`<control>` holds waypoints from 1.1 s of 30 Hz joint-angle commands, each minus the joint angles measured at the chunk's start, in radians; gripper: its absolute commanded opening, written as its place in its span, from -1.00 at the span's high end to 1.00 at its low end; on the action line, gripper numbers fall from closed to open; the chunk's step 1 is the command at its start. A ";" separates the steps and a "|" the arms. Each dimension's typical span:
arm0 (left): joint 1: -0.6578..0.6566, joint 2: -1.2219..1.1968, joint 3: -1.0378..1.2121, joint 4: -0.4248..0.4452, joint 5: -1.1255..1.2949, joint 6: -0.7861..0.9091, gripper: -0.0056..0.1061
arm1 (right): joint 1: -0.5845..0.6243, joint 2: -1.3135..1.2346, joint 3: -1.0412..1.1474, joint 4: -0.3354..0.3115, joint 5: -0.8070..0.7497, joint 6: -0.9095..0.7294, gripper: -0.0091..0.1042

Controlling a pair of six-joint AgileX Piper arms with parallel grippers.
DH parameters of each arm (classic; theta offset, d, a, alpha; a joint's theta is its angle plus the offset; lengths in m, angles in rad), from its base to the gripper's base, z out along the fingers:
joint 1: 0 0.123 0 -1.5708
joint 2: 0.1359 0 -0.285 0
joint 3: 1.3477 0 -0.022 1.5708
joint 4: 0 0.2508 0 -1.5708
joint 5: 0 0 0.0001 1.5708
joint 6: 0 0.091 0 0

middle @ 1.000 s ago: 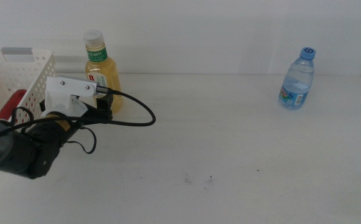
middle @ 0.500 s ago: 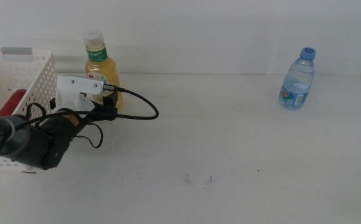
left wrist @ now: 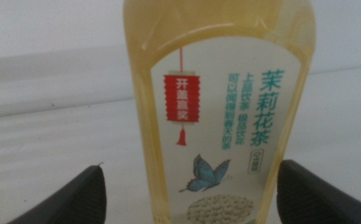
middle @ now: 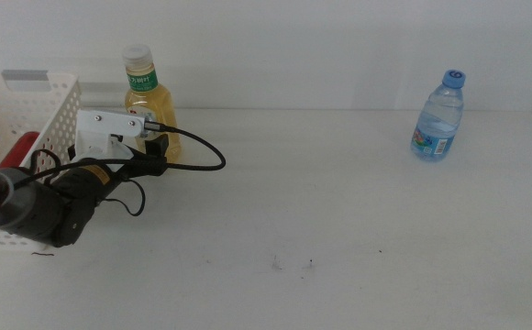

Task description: Use arms to grab the bottles and put them into the dustbin to the left of the table.

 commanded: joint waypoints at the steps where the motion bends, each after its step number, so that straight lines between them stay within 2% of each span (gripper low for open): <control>1: 0.014 0.002 -0.005 0.011 -0.010 -0.029 -0.78 | -0.008 -0.004 0.004 -0.006 -0.010 -0.009 -0.51; 13: 0.025 0.012 -0.071 0.085 0.011 -0.038 -0.78 | -0.008 -0.004 0.004 -0.006 -0.010 -0.009 -0.51; 24: 0.020 0.143 -0.211 0.188 -0.009 -0.158 -0.78 | -0.008 -0.004 0.004 -0.006 -0.010 -0.009 -0.51; 28: 0.000 0.163 -0.248 0.177 0.004 -0.175 -0.78 | -0.008 -0.004 0.004 -0.006 -0.010 -0.009 -0.51; 33: -0.024 0.163 -0.281 0.109 0.053 -0.132 -0.78 | -0.008 -0.004 0.004 -0.006 -0.010 -0.009 -0.51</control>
